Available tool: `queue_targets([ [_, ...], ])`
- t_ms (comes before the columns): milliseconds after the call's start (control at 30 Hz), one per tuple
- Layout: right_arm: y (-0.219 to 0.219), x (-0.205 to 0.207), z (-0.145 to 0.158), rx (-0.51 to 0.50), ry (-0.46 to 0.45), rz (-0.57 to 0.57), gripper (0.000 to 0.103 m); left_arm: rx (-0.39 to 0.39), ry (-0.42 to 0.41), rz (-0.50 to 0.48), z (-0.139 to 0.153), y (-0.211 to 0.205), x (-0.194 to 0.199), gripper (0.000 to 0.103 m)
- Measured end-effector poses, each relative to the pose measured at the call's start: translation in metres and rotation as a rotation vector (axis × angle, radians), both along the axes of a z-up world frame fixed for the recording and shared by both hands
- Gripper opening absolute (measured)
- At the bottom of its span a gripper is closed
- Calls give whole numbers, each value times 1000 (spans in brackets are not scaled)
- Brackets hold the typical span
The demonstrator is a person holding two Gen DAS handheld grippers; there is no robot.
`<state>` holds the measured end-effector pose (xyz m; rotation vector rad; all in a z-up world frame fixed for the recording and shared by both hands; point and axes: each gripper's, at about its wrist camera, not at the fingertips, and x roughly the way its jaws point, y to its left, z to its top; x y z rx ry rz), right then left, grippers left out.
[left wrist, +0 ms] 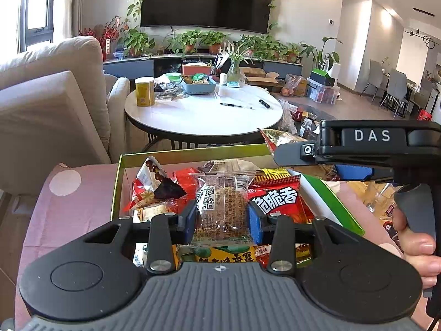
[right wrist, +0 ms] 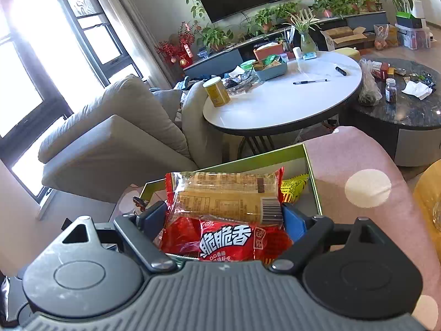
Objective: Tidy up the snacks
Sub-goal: 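Lower the cookie into the box with left tool while right tool lowers bread packet in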
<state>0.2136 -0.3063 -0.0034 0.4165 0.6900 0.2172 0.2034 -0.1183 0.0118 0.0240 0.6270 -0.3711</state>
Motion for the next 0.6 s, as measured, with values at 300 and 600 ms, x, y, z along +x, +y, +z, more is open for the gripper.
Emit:
queue_targets([
  [300,-2,8,-8,13,30,-14,101,3,24,18,-5,-1,12,36],
  [600,0,11,-9,6,37,-13,101,16,28,28,-5,-4,17,36],
])
